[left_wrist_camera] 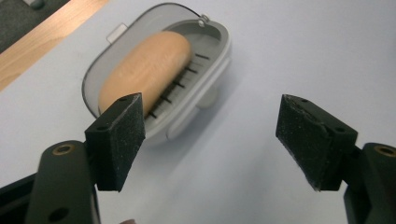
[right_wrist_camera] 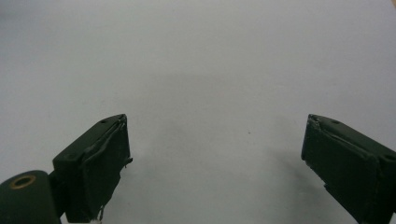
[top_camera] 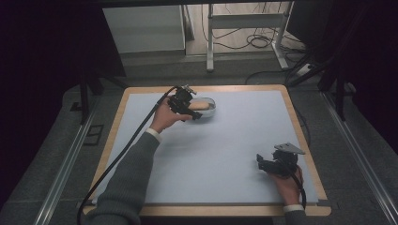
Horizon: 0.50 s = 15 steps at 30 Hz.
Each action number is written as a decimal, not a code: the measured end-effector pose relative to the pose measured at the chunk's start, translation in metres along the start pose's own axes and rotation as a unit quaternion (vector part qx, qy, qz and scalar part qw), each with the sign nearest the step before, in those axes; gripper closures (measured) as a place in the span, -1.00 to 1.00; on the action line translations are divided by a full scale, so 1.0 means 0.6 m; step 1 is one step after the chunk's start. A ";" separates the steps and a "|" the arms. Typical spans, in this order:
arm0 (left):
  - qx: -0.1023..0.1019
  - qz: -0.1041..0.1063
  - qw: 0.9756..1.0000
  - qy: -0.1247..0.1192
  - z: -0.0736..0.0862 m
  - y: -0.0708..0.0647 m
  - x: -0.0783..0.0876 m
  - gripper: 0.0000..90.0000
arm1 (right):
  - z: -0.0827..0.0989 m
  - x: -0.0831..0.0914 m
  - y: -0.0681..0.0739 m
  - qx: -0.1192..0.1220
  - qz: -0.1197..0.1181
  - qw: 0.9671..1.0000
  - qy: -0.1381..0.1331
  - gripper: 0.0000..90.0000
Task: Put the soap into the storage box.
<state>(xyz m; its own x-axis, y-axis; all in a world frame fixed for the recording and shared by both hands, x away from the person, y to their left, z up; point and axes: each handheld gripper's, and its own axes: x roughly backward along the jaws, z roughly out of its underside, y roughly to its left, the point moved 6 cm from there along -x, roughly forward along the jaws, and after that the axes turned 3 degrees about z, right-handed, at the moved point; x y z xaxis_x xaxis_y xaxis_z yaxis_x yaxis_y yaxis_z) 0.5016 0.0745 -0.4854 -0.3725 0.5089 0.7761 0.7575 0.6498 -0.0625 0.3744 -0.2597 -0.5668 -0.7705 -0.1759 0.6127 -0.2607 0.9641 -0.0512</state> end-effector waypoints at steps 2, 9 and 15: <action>0.002 0.000 1.000 -0.006 0.014 -0.007 0.009 -0.51 | 0.000 0.000 0.000 0.000 0.000 1.000 0.000 -0.82; 0.012 -0.001 1.000 -0.025 0.068 -0.033 0.042 -0.56 | 0.000 0.000 0.000 0.001 0.003 1.000 -0.001 -0.82; 0.015 0.003 0.999 -0.041 0.107 -0.051 0.065 -0.58 | 0.000 0.000 0.000 0.001 0.004 1.000 0.000 -0.82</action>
<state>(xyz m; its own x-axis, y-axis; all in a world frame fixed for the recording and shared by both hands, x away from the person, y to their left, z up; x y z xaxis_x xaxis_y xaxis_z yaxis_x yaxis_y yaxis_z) 0.4296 0.1106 -0.4934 -0.4118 0.5563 0.7217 0.7439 0.6627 -0.0864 0.3744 -0.2596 -0.5668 -0.7731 -0.1686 0.6115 -0.2560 0.9650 -0.0576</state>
